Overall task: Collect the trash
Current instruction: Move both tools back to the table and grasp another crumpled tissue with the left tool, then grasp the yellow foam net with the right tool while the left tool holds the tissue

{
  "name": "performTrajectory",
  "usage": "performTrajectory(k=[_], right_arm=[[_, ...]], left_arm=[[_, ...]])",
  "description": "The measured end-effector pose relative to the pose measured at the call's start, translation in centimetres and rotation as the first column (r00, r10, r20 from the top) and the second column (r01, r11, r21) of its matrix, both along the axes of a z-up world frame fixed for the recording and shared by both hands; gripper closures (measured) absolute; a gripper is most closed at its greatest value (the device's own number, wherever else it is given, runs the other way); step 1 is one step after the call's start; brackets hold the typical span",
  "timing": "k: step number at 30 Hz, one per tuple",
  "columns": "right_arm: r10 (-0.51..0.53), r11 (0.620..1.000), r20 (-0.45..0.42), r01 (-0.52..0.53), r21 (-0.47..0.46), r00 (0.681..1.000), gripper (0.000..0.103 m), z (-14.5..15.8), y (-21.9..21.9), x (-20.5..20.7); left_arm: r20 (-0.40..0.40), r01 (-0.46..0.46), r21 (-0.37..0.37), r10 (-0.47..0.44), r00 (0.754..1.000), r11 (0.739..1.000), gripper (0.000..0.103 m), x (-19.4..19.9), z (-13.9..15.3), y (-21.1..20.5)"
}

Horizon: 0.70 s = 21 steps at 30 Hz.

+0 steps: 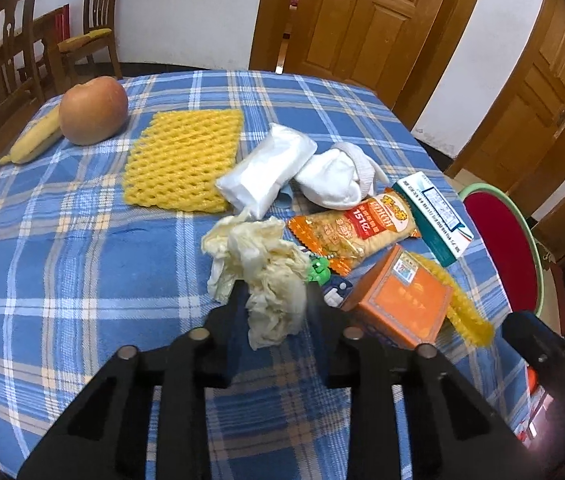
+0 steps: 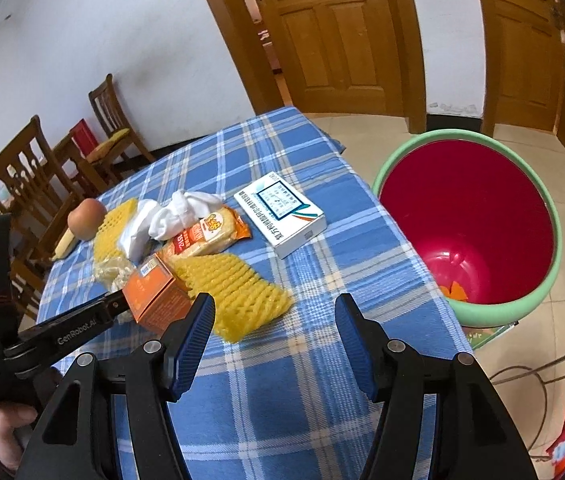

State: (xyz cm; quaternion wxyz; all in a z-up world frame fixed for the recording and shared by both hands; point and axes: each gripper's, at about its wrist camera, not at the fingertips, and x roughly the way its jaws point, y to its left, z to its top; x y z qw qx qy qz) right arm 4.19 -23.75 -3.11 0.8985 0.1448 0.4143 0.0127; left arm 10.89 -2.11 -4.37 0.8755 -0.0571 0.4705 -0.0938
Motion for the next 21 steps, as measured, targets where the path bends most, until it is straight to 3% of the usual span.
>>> performTrajectory(k=[6,17,19,21], right_arm=[[0.031,0.999,-0.02,-0.031,0.015,0.999,0.039,-0.6,0.9,0.9],[0.069,0.995,-0.048,-0.073,-0.074,0.996,0.039,-1.6,2.5,2.6],[0.077,0.994,-0.053,-0.08,-0.076,0.996,0.043,-1.9,2.6,2.8],[0.087,0.993,-0.058,-0.092,-0.08,0.994,0.065,-2.2,2.8,2.9]], left_arm=[[0.024,-0.018,-0.003,0.018,1.0,1.0,0.079,-0.6,0.9,1.2],[0.056,-0.015,0.003,0.015,0.998,1.0,0.079,-1.0,1.7,1.5],[0.058,-0.016,0.003,0.016,0.998,1.0,0.079,-1.1,1.8,1.5],[0.06,-0.017,0.006,0.017,0.998,1.0,0.079,-1.2,1.8,1.5]])
